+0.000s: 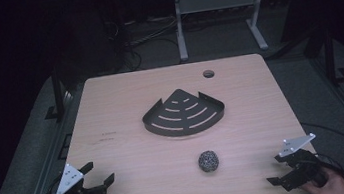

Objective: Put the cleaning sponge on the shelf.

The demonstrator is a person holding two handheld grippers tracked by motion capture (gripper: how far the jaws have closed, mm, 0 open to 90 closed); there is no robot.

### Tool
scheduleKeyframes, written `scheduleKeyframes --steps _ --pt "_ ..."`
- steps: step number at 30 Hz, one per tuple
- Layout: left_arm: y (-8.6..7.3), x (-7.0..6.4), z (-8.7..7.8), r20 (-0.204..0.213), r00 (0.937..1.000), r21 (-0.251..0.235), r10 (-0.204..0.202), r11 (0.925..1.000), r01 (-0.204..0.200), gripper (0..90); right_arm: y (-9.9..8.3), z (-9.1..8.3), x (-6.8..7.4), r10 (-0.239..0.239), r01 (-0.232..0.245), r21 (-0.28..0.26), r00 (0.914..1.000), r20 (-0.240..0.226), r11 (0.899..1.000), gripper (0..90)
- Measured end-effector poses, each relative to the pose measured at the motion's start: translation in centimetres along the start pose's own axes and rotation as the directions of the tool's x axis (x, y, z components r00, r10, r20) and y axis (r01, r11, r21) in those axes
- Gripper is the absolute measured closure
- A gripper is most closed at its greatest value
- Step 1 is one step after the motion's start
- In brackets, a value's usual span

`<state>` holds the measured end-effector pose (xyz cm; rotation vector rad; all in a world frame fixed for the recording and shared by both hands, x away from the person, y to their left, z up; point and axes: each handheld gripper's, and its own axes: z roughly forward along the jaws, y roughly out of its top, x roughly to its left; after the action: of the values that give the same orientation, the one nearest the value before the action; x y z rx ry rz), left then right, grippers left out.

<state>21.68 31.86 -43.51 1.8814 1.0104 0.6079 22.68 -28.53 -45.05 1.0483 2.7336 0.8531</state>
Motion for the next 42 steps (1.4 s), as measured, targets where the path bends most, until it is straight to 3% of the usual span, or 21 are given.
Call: scheduleKeyframes --steps 13,19,42 --pt "-0.1 -0.2 -0.1 0.007 1.0000 -0.002 -0.001 1.0000 0.001 13.2 2.0 0.7 0.9 -0.049 0.049 -0.011 0.9986 -0.021 0.999 16.6" --pt "-0.1 -0.1 -0.3 0.002 1.0000 -0.011 0.000 0.9999 0.000 13.3 3.4 1.2 1.6 -0.092 0.093 0.005 0.9951 -0.035 0.996 16.6" --pt "0.0 -0.1 -0.6 -0.005 1.0000 -0.020 0.001 0.9998 -0.001 13.3 6.3 2.5 2.8 -0.170 0.171 0.024 0.9835 -0.063 0.985 16.6"
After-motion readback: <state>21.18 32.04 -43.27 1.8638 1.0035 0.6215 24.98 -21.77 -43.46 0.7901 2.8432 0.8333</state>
